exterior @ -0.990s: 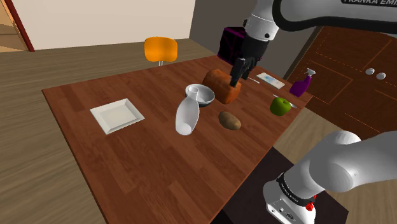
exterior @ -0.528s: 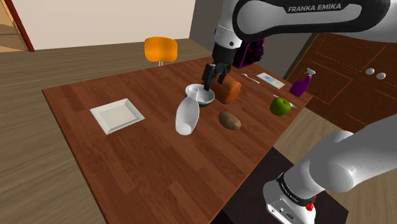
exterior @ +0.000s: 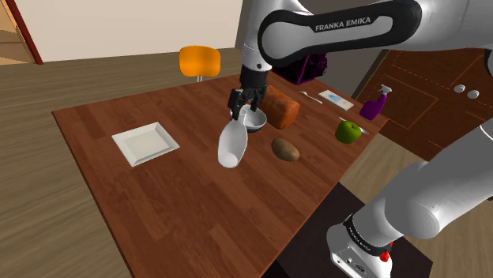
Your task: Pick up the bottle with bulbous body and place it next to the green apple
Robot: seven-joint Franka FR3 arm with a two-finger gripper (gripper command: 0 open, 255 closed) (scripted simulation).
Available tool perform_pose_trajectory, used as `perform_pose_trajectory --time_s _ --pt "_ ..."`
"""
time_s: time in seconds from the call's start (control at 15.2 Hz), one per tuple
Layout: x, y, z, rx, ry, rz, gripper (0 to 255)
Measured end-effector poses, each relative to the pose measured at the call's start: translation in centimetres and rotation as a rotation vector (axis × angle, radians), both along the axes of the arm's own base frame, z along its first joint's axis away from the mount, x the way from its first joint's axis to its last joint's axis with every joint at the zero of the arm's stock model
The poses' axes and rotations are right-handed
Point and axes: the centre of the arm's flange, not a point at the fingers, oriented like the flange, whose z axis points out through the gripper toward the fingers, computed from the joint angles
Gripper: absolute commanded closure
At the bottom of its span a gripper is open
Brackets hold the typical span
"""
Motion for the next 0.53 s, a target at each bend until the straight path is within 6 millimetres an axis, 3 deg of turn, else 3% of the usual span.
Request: perform_pose_trajectory --time_s 0.26,0.53 --pt "-0.1 -0.1 -2.3 0.000 0.000 0.000 0" --pt "0.0 -0.1 -2.9 0.000 0.000 0.000 0"
